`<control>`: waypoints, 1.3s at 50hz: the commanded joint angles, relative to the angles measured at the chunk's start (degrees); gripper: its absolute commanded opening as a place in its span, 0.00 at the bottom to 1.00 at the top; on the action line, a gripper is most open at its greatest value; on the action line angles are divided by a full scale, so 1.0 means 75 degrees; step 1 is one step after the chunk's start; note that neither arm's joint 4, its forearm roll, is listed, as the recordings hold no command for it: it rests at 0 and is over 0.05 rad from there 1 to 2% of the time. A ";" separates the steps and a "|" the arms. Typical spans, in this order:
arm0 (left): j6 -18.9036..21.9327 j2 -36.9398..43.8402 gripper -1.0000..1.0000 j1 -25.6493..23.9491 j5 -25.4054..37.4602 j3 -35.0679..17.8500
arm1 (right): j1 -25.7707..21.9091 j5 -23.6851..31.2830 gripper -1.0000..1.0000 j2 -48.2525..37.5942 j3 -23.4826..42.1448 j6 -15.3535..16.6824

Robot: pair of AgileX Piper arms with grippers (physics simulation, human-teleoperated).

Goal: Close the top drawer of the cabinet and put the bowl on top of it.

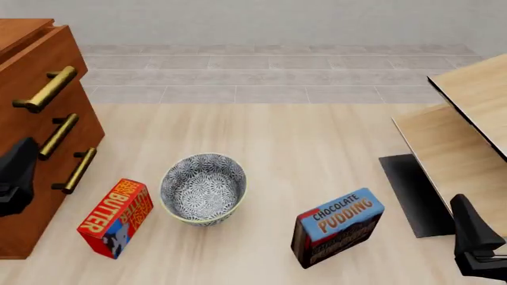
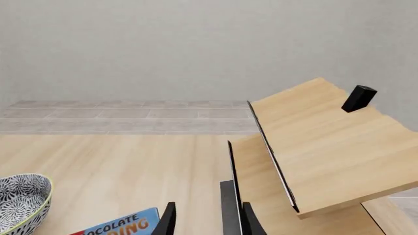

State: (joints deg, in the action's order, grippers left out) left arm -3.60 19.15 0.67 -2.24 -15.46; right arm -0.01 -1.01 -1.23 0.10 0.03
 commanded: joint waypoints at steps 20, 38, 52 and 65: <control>-0.0184 0.1318 1.00 0.0166 -0.0826 0.0004 | 0.0001 0.0043 1.00 0.0044 0.0003 -0.0001; -0.0193 0.2178 1.00 0.0053 -0.1518 -0.0019 | -0.0001 0.0042 1.00 0.0043 0.0003 -0.0003; -0.0267 0.2404 1.00 0.0642 -0.2072 0.0320 | -0.0001 0.0042 1.00 0.0042 0.0003 0.0000; -0.0181 0.2436 1.00 0.1075 -0.2025 0.0333 | 0.0000 0.0042 1.00 0.0043 0.0003 -0.0002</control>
State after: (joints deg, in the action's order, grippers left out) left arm -5.26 37.48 6.37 -17.19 -13.36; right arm -0.01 -1.01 -1.23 0.10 0.03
